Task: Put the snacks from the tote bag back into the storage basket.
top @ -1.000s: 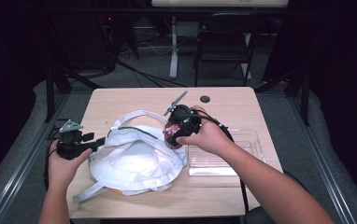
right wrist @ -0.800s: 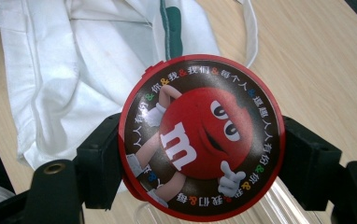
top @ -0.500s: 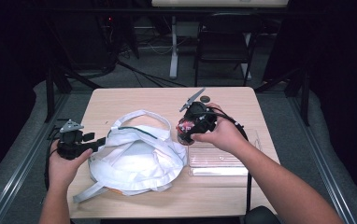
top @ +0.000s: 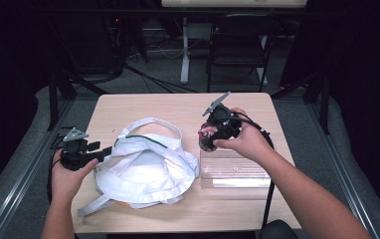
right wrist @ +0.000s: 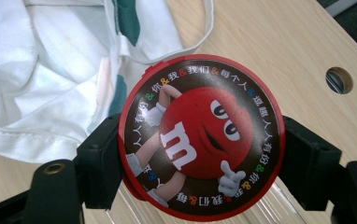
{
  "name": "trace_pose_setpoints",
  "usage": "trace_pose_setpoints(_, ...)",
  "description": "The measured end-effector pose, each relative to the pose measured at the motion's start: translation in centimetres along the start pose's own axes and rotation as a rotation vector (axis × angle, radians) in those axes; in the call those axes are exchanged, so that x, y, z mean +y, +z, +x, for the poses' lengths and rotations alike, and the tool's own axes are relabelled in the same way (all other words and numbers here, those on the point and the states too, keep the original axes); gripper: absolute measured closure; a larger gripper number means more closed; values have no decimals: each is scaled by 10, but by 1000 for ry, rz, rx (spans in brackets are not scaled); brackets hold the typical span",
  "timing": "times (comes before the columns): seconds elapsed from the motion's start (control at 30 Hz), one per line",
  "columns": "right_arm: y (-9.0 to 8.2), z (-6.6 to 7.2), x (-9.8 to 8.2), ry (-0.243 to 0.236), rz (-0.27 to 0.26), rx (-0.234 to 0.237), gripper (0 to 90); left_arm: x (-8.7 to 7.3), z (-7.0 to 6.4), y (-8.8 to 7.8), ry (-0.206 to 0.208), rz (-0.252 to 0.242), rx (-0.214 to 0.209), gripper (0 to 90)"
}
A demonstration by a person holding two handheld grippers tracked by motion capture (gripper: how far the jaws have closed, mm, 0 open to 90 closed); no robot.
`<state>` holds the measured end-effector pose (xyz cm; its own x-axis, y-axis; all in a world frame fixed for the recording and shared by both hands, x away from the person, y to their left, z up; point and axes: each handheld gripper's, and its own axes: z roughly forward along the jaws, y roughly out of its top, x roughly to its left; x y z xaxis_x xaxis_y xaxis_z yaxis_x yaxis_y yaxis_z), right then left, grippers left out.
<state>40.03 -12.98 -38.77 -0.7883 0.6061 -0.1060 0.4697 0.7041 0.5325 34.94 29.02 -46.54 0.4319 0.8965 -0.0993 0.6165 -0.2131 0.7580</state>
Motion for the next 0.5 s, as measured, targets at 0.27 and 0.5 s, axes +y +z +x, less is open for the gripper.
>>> trace_pose_setpoints(0.27, 11, -14, -3, 24, -7, 10, 252, 0, 1, 2, 2, -2, 0, 459)
trace_pose_setpoints(0.5, 23, -18, -12, 37, 6, 7, 252, 4, 1, 5, 5, 1, -6, 459)
